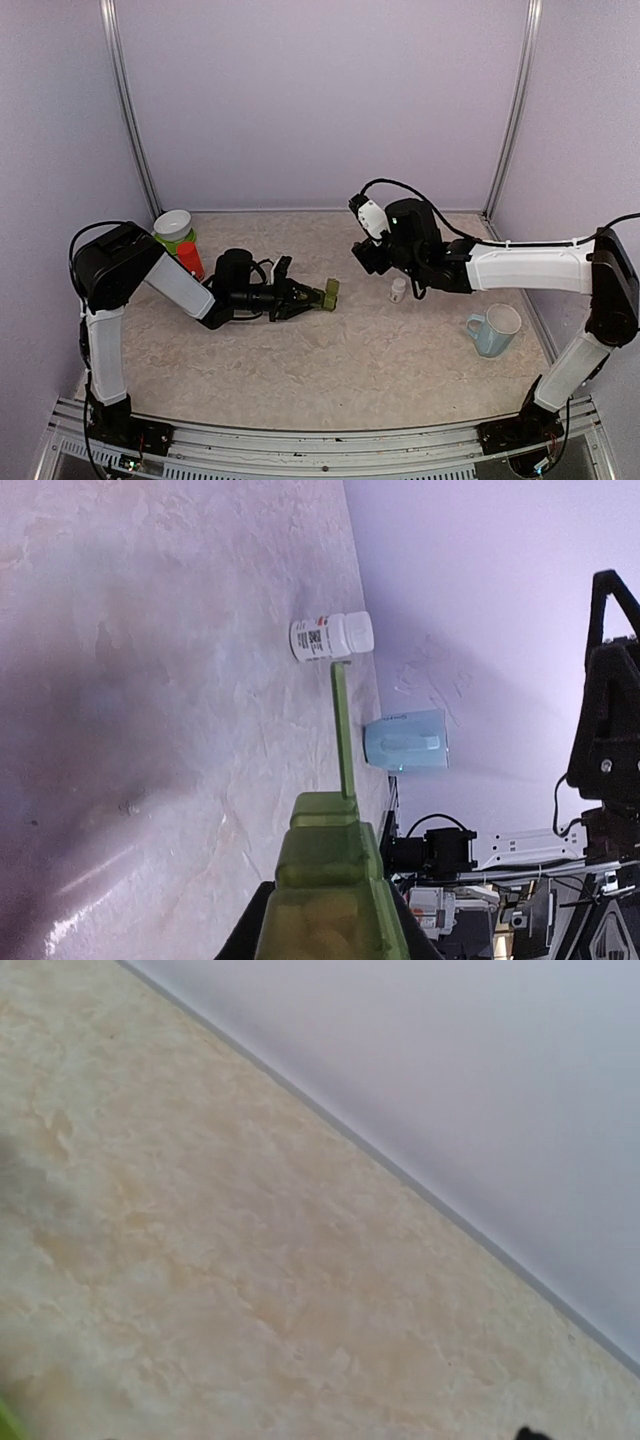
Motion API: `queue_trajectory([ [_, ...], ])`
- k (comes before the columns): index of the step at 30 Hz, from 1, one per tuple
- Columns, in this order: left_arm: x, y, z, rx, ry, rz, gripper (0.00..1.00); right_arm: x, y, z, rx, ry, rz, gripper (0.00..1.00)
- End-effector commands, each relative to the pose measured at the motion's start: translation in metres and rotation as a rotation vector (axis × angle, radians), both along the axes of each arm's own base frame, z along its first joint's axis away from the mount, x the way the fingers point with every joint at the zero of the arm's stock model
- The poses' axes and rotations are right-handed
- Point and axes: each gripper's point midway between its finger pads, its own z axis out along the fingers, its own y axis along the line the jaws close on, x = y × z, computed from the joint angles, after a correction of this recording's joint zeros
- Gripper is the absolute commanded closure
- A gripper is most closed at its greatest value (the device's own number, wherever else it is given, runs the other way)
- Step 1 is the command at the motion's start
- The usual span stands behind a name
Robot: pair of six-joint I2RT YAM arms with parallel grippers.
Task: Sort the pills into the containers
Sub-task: Place the pill container at the center of the board.
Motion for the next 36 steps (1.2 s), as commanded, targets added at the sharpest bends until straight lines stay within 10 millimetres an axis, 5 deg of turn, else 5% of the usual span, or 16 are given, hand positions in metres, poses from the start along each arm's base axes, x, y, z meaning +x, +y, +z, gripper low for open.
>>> queue_trajectory([
  [1,0.017,-0.007,-0.007,0.007,0.006,0.045,0.78,-0.003,-0.011,0.013,0.064,-0.014,-0.041,0.17],
  [16,0.009,-0.019,-0.042,0.181,0.041,0.04,0.74,-0.009,-0.012,0.005,0.085,0.002,-0.024,0.17],
  [25,0.009,-0.015,-0.049,0.237,0.042,0.05,0.54,-0.011,-0.014,0.006,0.093,0.002,-0.023,0.16],
  [36,0.032,0.008,-0.04,0.29,-0.008,0.132,0.31,-0.012,-0.014,-0.001,0.082,0.015,-0.023,0.16],
])
